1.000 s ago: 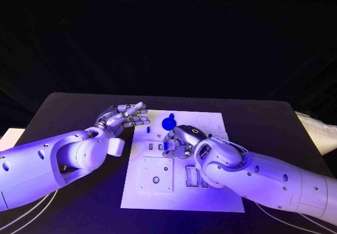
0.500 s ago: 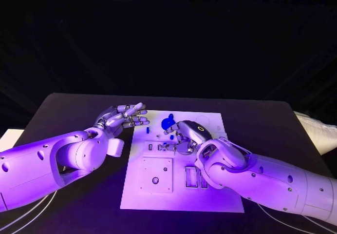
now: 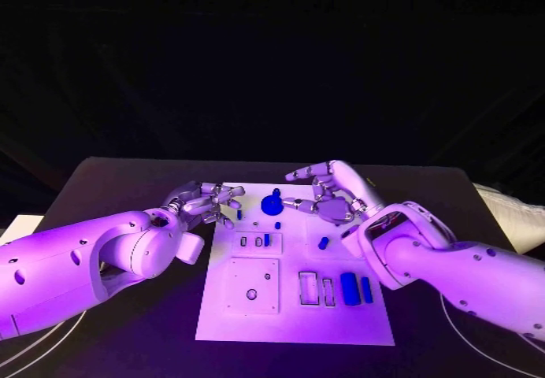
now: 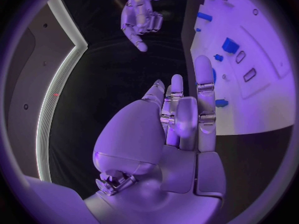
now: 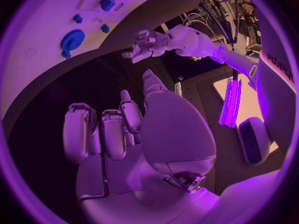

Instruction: Assemble the parts on the task board

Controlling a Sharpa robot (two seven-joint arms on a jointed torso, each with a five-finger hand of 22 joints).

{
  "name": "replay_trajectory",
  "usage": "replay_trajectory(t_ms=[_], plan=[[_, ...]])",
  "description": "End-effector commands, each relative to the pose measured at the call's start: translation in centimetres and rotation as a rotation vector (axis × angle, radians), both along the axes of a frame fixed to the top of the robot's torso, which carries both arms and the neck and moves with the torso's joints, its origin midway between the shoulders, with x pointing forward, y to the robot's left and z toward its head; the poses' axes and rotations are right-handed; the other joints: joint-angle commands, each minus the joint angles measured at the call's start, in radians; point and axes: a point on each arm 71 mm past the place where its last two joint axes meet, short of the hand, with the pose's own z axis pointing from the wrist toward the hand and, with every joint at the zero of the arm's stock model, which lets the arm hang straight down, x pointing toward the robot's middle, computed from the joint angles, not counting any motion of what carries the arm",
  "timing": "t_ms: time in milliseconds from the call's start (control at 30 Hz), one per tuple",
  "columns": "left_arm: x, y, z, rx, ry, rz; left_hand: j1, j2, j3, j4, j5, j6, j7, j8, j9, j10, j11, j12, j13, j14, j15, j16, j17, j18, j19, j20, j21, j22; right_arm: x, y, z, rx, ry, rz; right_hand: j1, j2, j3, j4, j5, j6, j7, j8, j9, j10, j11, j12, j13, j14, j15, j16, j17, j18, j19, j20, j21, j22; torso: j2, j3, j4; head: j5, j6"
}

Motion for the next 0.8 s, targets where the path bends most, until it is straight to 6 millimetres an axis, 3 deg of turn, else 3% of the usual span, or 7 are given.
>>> replay_trajectory(t_ms=[33, 133, 233, 300, 400, 633, 800], plan=[[-0.5, -0.3, -0.8, 0.311, 0.126, -0.104, -0.051, -0.014, -0.018, 0.034, 0.005, -0.008, -0.017, 0.033, 0.014, -0.026, -0.007, 0.159, 0.136, 0.067, -0.015, 0.203, 0.196, -0.044, 0.022, -0.011, 0.250, 0.257, 0.8, -1.8, 1.2, 0.200, 0.087, 0.017, 0.016, 0.007, 0.002, -0.010, 0.015, -0.003, 0.003, -0.007, -0.002, -0.010, 0.002, -0.010, -0.009, 0.070, 0.003, -0.006, 0.119, -0.001, -0.008, 0.001, -0.008, -0.005, -0.018, 0.0083, -0.0094, 0.005, -0.006], [-0.5, -0.9, -0.2, 0.518, 0.162, -0.211, -0.132, 0.001, -0.055, 0.110, -0.003, -0.008, -0.025, 0.092, 0.042, -0.075, -0.011, 0.400, 0.353, 0.086, -0.012, 0.315, 0.315, -0.069, 0.008, -0.023, 0.471, 0.503, 2.1, -4.6, 2.0, 0.243, 0.124, -0.051, 0.021, 0.015, 0.005, -0.016, 0.021, -0.004, 0.004, -0.007, -0.002, -0.002, 0.003, 0.010, 0.004, 0.073, 0.004, 0.004, 0.132, -0.006, 0.004, 0.001, 0.005, 0.019, -0.029, 0.0115, -0.0144, 0.009, -0.004], [0.0, -1.5, 0.8, 0.714, 0.138, -0.270, -0.170, 0.001, -0.107, 0.135, -0.005, -0.003, -0.038, 0.167, 0.088, -0.079, -0.030, 0.648, 0.600, 0.101, -0.021, 0.362, 0.368, -0.079, 0.000, -0.028, 0.609, 0.656, 3.0, -6.4, 2.2, 0.251, 0.141, -0.099, 0.021, 0.020, 0.004, -0.020, 0.020, 0.002, 0.003, -0.003, 0.000, 0.006, 0.002, 0.025, 0.013, 0.076, 0.004, 0.011, 0.140, -0.014, 0.025, 0.001, 0.029, 0.060, -0.038, 0.0150, -0.0166, 0.014, -0.012], [0.5, -1.9, 1.4, 0.801, 0.116, -0.286, -0.175, 0.019, -0.121, 0.144, -0.001, -0.008, -0.047, 0.200, 0.112, -0.070, -0.032, 0.730, 0.687, 0.105, -0.023, 0.373, 0.380, -0.085, 0.002, -0.030, 0.670, 0.729, 3.4, -7.3, 2.1, 0.255, 0.156, -0.118, 0.020, 0.022, 0.003, -0.021, 0.020, 0.007, 0.002, 0.000, 0.001, 0.006, 0.002, 0.027, 0.014, 0.076, 0.003, 0.011, 0.140, -0.015, 0.026, 0.001, 0.031, 0.062, -0.043, 0.0196, -0.0185, 0.020, -0.016], [1.3, -2.5, 1.9, 0.885, 0.094, -0.300, -0.182, 0.025, -0.153, 0.140, -0.004, -0.023, -0.054, 0.252, 0.155, -0.053, -0.040, 0.818, 0.783, 0.105, -0.031, 0.373, 0.380, -0.106, 0.031, -0.030, 0.797, 0.885, 4.1, -8.2, 1.6, 0.276, 0.194, -0.146, 0.018, 0.023, 0.002, -0.022, 0.020, 0.012, 0.002, 0.002, 0.002, 0.006, 0.001, 0.027, 0.014, 0.076, 0.003, 0.011, 0.140, -0.015, 0.027, 0.001, 0.031, 0.063, -0.047, 0.0230, -0.0218, 0.021, -0.016], [2.6, -4.1, 2.4, 0.986, 0.061, -0.329, -0.211, 0.048, -0.199, 0.138, -0.027, -0.043, -0.070, 0.347, 0.250, -0.015, -0.055, 0.916, 0.894, 0.105, -0.046, 0.373, 0.380, -0.118, 0.037, -0.033, 0.862, 0.971, 4.7, -8.6, 0.8, 0.265, 0.222, -0.156, 0.018, 0.026, 0.002, -0.023, 0.021, 0.015, 0.001, 0.003, 0.003, 0.004, 0.000, 0.022, 0.010, 0.075, 0.003, 0.008, 0.137, -0.015, 0.026, 0.001, 0.031, 0.062, -0.045, 0.0269, -0.0290, 0.030, -0.021], [3.4, -5.5, 2.1, 1.027, 0.062, -0.362, -0.228, 0.057, -0.228, 0.143, -0.058, -0.065, -0.077, 0.396, 0.311, -0.007, -0.057, 0.939, 0.923, 0.105, -0.048, 0.373, 0.380, -0.123, 0.040, -0.037, 0.887, 1.005, 4.8, -8.7, 0.4, 0.245, 0.235, -0.154, 0.019, 0.028, 0.002, -0.025, 0.024, 0.017, 0.001, 0.004, 0.003, 0.000, 0.000, 0.013, 0.004, 0.074, 0.002, 0.003, 0.130, -0.014, 0.025, 0.000, 0.030, 0.059, -0.046, 0.0243, -0.0256, 0.028, -0.018]])
